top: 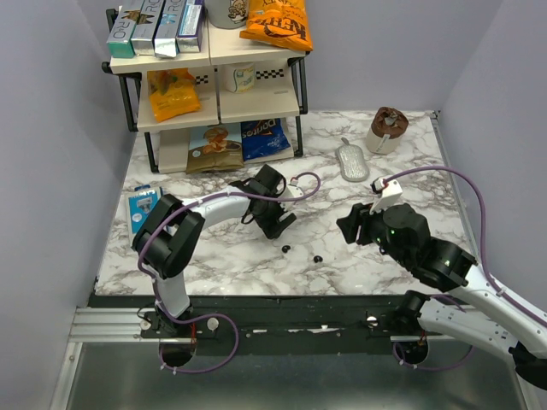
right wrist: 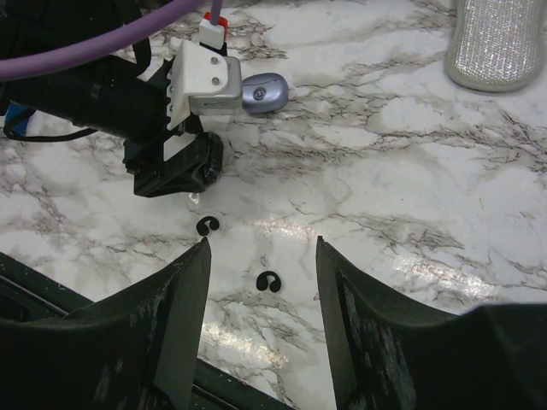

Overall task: Insert the wireless bluetooth earbuds into the charging case
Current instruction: Pick up the charging case at the center of the board.

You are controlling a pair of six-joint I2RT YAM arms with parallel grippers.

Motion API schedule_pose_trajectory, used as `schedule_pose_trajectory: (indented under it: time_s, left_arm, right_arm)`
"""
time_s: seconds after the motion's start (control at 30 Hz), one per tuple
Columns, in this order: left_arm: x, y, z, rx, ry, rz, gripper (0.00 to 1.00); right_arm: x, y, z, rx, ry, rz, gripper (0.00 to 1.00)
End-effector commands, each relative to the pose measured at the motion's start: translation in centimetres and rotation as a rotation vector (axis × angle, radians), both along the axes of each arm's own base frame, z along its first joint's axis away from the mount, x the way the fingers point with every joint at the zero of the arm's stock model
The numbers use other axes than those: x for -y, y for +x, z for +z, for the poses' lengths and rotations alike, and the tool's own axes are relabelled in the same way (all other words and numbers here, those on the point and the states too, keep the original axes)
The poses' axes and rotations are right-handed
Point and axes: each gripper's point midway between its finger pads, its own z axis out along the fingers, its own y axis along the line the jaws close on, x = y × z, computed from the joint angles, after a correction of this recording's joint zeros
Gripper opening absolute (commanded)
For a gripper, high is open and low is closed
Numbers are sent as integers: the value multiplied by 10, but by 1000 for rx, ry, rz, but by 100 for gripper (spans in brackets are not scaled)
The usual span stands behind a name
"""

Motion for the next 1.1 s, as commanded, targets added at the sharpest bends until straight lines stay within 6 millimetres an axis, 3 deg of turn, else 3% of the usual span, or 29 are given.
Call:
schedule_pose_trajectory:
  time_s: [0.0,0.2,0.4,0.57,0.7,1.07]
  left_arm:
    - [3,1,-4,12,-3,-15,84]
    - [4,1,-8,14,-4,-10,81]
    - [5,-1,-12,3,8,-4,68]
    - [3,-1,-2,25,-10,39,59]
    - [1,-1,19,71,-62,97,55]
    - [12,-6,111,276,-421,195,36]
  right_arm:
    - [8,-1,-7,-9,-22,-27,61]
    - [8,-1,-9,-15,-26,-26,61]
    - [9,-1,-9,-14,-28,-28,61]
    - [7,0,-7,-13,-20,-27,61]
    - [5,1,-2,-7,-7,-25,61]
    - [0,1,10,7,32,-14,61]
